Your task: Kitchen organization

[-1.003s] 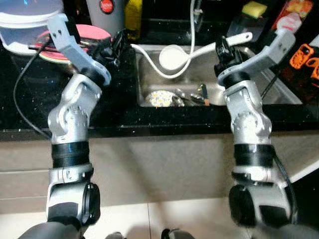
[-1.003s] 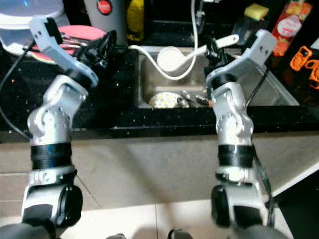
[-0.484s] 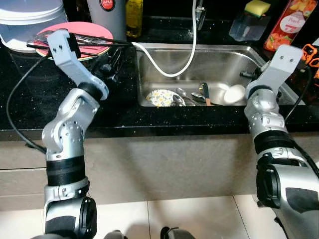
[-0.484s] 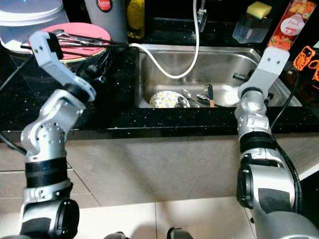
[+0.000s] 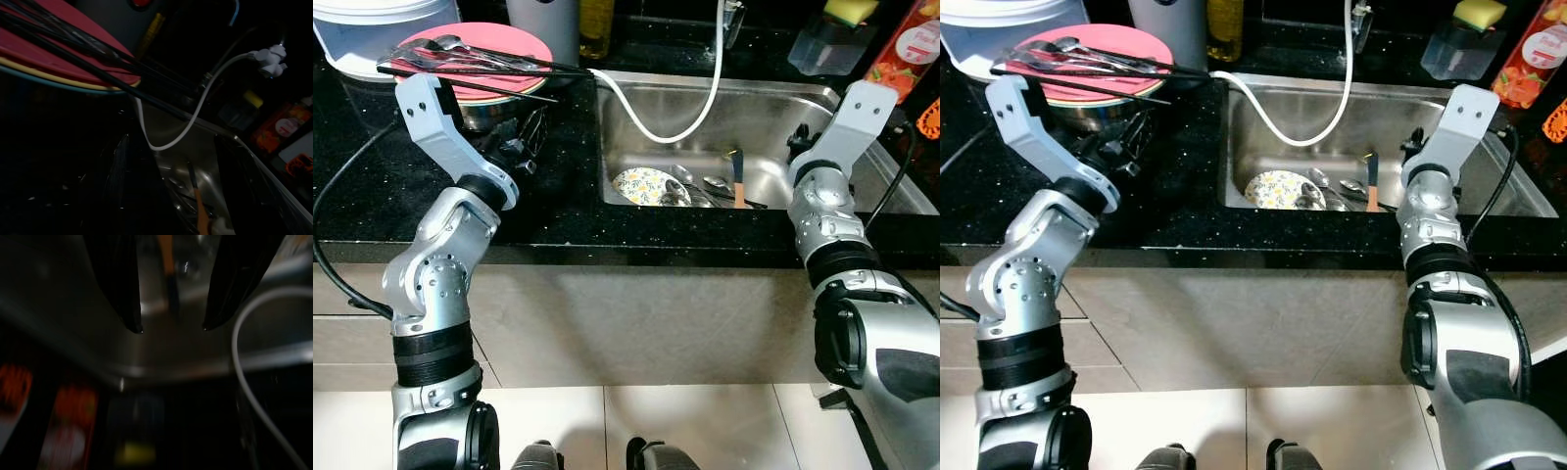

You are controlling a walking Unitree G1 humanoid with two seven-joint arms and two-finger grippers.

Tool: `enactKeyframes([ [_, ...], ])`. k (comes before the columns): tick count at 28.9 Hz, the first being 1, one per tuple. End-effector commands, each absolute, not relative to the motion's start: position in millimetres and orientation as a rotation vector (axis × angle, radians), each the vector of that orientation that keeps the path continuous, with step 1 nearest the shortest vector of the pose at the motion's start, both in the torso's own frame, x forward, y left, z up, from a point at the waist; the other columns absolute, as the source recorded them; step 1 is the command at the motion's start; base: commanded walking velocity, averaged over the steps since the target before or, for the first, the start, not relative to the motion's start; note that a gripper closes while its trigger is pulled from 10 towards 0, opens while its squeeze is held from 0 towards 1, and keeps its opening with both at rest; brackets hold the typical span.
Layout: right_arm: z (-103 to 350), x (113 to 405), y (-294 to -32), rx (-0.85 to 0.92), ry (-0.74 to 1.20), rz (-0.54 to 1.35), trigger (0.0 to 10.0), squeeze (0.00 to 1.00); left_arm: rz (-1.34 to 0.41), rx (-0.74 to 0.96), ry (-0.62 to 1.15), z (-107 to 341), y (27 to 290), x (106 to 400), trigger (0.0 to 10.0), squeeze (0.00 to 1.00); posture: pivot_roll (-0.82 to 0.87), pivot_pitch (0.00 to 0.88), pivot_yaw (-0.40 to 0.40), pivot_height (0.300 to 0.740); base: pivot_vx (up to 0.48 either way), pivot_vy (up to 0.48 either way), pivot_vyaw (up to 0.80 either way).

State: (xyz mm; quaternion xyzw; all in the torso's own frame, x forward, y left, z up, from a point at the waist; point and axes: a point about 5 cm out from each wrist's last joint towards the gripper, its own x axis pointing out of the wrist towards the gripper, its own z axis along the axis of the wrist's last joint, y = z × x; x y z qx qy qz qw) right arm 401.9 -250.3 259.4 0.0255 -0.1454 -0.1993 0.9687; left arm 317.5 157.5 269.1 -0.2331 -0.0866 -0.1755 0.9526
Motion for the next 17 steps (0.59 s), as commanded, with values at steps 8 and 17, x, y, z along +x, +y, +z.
enactKeyframes([
  [8,344.3,376.5,-243.0,0.222,-0.691,-0.119,10.0,0.00,-0.341,-0.392,-0.206,280.5,161.5,323.7,10.0,0.00,0.17,0.067,-0.088,0.740,0.000,0.000,0.00],
  [17,340.9,343.5,-204.0,0.306,-0.735,0.220,10.0,0.00,-0.223,-0.284,-0.233,298.8,192.4,334.9,10.0,0.00,0.12,0.048,-0.052,0.740,0.000,0.000,0.00],
])
